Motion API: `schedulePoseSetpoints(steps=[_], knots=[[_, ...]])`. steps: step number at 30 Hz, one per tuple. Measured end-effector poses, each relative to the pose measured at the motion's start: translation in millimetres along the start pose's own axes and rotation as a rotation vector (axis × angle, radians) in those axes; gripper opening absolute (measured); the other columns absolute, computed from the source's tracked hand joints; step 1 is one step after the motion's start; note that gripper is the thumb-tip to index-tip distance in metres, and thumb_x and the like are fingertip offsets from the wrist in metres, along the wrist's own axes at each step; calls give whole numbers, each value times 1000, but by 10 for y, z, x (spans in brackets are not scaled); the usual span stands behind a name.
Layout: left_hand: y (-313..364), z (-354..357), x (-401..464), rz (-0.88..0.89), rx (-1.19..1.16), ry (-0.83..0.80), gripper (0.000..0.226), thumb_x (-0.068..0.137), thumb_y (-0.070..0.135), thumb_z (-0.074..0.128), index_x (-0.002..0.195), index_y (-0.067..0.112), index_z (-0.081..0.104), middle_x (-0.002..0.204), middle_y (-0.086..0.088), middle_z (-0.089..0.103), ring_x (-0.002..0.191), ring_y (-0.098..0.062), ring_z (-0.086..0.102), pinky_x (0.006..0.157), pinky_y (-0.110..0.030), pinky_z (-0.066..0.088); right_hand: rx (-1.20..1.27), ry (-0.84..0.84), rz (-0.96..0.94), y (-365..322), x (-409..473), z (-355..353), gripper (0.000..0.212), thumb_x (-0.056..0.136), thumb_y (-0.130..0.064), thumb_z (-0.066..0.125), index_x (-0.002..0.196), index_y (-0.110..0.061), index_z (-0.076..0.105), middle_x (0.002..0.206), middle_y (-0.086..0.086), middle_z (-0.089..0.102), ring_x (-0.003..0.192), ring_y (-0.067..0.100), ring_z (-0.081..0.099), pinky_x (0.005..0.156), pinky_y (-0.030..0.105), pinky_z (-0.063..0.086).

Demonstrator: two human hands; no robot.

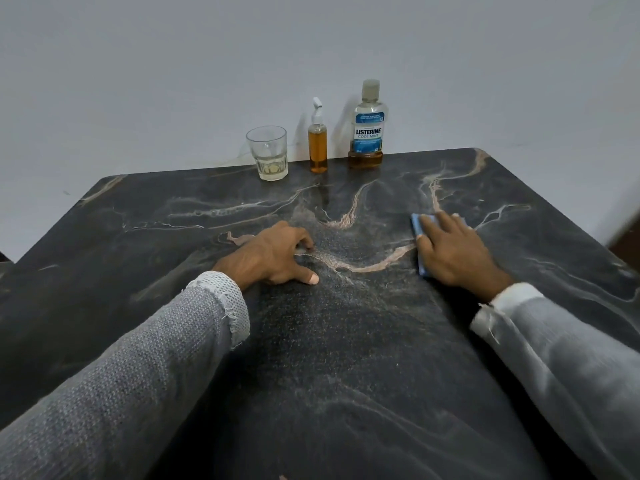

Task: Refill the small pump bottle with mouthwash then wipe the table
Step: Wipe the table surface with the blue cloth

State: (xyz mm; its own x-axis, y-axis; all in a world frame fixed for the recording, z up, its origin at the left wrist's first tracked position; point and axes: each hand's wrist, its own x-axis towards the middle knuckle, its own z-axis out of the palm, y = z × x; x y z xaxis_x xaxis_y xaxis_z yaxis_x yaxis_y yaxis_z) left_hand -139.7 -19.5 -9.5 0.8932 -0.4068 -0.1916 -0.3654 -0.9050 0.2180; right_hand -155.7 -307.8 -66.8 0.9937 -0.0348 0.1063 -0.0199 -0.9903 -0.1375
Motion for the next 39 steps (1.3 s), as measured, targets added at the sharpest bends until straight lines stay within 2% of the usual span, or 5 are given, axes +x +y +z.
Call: schedulePoseSetpoints(steps=[6,15,26,33,39], knots=[[-80,-17,116,41,-18,1,65,77,40,77,131,13,52,130,-7,56,116,-22,54,101,-38,45,53,-71,43,-514,632,86,52,100,-39,22,147,-17,25,159,18,16,146,37,11,119,50,8],[-345,-104,229,-2,-115,133,45,89,30,65,131,16,54,129,-6,59,114,-21,57,98,-33,45,60,-59,-316,-877,175,194,56,101,-40,20,152,-19,22,160,12,17,147,28,14,119,43,13],[-691,-126,319,-63,-272,303,39,96,11,53,134,14,48,127,-4,58,110,-18,55,95,-29,43,50,-103,37,-971,1206,204,54,101,-38,23,150,-15,21,159,18,15,146,38,11,119,51,8],[-912,-186,184,-113,-293,334,37,98,6,42,134,13,48,129,-6,57,118,-21,53,96,-28,40,54,-130,-241,-1783,909,312,56,101,-40,19,153,-19,16,161,14,10,148,33,7,119,45,4],[-1120,-229,21,-113,-304,365,38,99,5,42,136,12,46,127,-5,56,103,-11,49,79,-13,39,50,-68,-407,-1508,326,323,57,103,-41,19,153,-15,21,161,11,16,148,25,11,121,39,9]])
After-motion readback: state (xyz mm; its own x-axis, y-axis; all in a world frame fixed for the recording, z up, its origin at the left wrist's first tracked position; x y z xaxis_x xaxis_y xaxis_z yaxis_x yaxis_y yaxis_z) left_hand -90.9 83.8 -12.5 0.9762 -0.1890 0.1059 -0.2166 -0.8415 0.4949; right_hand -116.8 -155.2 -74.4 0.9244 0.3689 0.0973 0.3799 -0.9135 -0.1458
